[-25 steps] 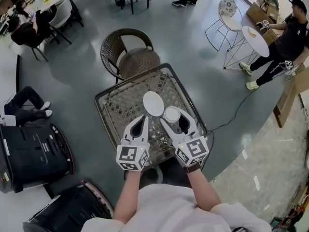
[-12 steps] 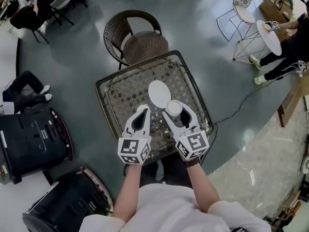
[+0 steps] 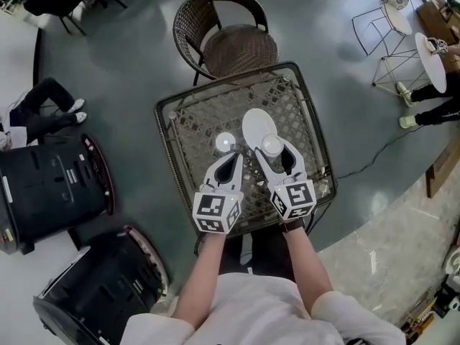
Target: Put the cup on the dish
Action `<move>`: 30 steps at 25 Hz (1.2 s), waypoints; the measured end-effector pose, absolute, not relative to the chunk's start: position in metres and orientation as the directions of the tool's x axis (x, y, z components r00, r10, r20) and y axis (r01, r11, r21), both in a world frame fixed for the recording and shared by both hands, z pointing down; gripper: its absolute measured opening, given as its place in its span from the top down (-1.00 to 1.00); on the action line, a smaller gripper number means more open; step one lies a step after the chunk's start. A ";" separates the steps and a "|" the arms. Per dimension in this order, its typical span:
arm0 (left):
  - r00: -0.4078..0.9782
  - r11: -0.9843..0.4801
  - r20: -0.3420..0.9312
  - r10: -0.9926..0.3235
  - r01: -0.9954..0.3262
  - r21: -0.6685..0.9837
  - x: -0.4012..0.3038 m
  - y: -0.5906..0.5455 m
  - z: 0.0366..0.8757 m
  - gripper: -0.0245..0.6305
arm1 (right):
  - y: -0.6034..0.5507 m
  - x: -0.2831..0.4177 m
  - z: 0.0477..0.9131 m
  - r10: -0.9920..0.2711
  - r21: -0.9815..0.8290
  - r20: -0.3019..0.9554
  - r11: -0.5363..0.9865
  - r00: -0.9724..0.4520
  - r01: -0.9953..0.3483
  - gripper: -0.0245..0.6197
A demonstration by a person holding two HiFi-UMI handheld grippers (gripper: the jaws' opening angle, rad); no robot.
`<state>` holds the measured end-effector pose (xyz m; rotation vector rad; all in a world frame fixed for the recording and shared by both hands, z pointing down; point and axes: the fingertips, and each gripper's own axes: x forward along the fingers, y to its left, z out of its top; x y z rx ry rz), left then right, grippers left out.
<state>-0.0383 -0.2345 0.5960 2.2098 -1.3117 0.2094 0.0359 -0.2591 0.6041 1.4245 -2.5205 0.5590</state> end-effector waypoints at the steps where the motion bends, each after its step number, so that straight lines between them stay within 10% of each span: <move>1: 0.507 -0.362 0.406 -0.760 -0.850 0.383 -0.038 -0.237 0.601 0.92 | -0.263 0.035 0.612 -0.778 -0.226 0.354 0.467 -0.519 -0.855 0.13; 30: 0.518 -0.345 0.537 -0.665 -0.852 0.394 -0.020 -0.236 0.691 0.92 | -0.343 0.016 0.783 -0.701 -0.105 0.545 0.488 -0.461 -0.866 0.13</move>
